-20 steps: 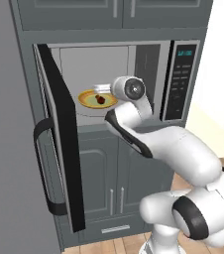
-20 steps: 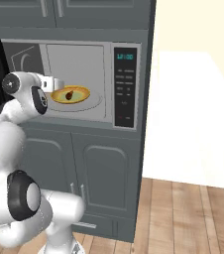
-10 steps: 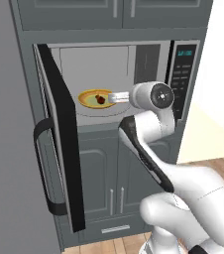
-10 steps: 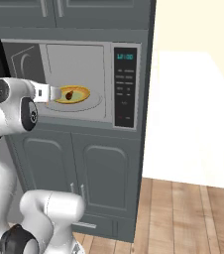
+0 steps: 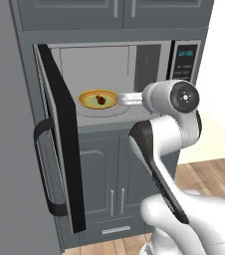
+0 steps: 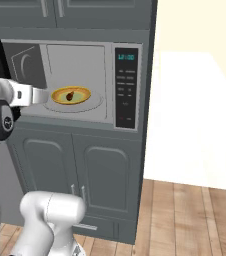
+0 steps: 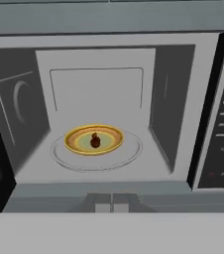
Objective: Pick the chicken drumstick from the counter and place it in the microwave. Then turn on the microwave.
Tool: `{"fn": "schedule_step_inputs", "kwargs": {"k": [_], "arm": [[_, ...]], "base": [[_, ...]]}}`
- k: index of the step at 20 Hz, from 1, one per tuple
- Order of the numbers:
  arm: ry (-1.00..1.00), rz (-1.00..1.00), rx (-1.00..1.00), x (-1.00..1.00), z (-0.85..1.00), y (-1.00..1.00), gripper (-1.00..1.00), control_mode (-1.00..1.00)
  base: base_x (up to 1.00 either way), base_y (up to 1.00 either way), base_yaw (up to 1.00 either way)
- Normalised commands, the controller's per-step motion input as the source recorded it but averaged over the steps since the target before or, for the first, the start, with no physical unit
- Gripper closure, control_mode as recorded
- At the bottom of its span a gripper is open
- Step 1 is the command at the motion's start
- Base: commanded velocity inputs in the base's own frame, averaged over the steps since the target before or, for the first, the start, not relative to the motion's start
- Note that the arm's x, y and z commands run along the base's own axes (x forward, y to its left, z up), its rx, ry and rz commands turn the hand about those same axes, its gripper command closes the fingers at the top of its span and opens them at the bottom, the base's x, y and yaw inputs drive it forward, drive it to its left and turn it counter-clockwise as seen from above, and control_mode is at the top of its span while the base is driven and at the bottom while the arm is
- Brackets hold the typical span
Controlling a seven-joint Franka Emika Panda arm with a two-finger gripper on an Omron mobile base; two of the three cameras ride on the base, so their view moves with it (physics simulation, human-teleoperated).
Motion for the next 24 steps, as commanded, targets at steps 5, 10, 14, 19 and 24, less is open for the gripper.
{"fn": "schedule_step_inputs", "kwargs": {"k": [5, 10, 14, 19, 24], "arm": [[0.13, -0.07, 0.00, -0.87, 0.19, -0.11, 1.00, -1.00], [0.22, -0.08, 0.00, -0.71, 0.00, -0.16, 1.00, -1.00], [0.10, -0.03, 0.00, -0.61, 0.00, 0.00, 1.00, -1.00], [-0.02, 0.00, -0.05, -0.42, -0.06, 0.00, 1.00, -1.00], [-0.08, 0.00, -0.09, -0.47, -0.07, 0.00, 1.00, -1.00]], "base": [[0.00, 0.00, 0.00], [0.00, 0.00, 0.00], [0.00, 0.00, 0.00], [0.00, 0.00, 0.00], [0.00, 0.00, 0.00]]}}
